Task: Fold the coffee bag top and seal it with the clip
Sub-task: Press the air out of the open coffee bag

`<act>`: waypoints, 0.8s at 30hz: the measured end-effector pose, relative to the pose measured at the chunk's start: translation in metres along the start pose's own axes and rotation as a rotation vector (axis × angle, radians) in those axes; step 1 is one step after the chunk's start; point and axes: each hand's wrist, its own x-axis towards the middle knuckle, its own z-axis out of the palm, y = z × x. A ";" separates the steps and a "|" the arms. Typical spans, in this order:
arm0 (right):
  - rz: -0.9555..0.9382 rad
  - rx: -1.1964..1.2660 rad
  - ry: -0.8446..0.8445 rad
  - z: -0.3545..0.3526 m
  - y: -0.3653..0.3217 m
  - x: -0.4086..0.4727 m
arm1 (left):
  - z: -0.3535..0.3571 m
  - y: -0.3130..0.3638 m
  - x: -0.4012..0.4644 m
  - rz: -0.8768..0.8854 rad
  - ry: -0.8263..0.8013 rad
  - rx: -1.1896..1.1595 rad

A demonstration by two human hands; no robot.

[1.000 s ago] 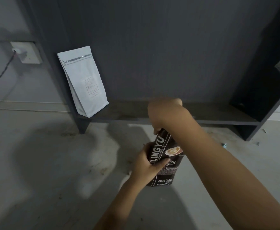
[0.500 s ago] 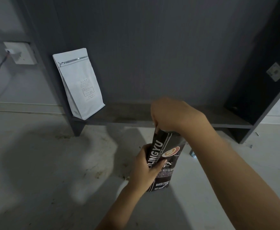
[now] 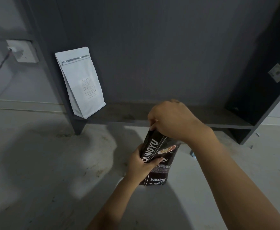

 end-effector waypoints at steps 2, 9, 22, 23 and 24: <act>0.061 0.141 0.051 0.004 0.005 -0.002 | -0.004 -0.001 0.003 -0.046 -0.013 -0.063; 0.399 1.140 0.683 0.053 0.048 -0.046 | -0.023 0.016 0.016 -0.108 -0.157 -0.170; 0.446 1.443 0.285 0.118 0.029 -0.066 | -0.025 0.033 0.031 0.008 -0.161 -0.163; 0.439 1.449 0.277 0.117 0.027 -0.066 | -0.027 0.030 0.031 0.007 -0.162 -0.168; 0.464 1.441 0.272 0.121 0.025 -0.067 | -0.027 0.028 0.030 -0.001 -0.166 -0.171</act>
